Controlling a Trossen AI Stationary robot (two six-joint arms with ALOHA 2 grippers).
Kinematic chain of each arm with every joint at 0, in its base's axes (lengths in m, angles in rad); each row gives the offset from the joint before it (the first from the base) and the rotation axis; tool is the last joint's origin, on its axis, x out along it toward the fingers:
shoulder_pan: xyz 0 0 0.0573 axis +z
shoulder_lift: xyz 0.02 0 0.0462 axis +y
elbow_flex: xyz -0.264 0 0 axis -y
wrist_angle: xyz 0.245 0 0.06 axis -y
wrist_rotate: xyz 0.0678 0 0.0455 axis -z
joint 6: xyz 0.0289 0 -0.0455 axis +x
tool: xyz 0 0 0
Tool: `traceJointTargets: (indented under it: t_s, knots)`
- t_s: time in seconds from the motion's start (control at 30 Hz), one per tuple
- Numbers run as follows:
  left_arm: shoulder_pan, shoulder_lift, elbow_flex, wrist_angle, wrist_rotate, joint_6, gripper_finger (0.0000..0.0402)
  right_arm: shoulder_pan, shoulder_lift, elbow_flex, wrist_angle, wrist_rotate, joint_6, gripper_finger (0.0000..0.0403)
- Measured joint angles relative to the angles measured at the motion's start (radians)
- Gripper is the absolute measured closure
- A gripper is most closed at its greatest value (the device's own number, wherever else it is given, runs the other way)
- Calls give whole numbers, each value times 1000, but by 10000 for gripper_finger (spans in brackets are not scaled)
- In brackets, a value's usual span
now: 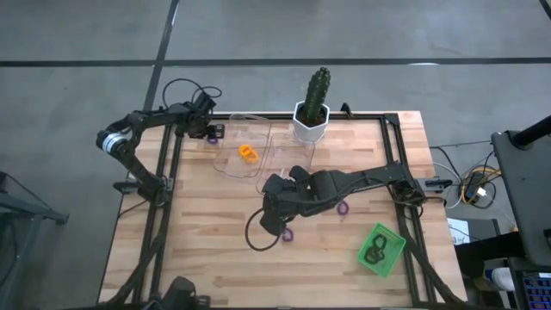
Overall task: Sort spring keychains
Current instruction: Put the top left violet spring keychain into the right transparent bin
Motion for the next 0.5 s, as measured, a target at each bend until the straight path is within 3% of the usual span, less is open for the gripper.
traceJointTargets:
  t_s: [0.2,0.5]
  knots:
    - [-10,0,17,-39,-84,-57,232,0,0,0,0,0,2,267]
    - [-10,32,35,-34,-35,-153,232,0,0,0,-1,0,1,269]
